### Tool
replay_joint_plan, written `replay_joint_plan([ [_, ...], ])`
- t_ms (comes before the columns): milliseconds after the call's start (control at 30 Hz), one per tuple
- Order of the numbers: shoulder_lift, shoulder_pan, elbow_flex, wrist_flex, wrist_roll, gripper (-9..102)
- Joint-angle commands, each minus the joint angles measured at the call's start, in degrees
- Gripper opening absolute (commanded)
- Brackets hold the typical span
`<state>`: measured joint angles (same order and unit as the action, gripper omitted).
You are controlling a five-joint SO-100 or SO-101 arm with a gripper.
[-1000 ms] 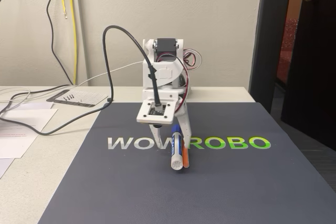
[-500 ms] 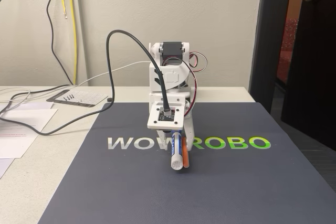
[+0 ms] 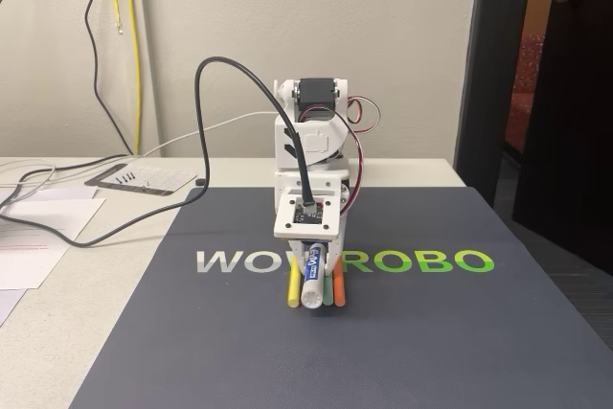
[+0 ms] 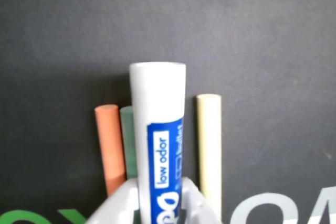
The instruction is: Pick up the blue marker.
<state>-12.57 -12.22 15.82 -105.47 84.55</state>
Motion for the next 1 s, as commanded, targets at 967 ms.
replay_joint_plan([
  [967, -25.14, -2.46, 2.37, -10.46, -25.84, 0],
])
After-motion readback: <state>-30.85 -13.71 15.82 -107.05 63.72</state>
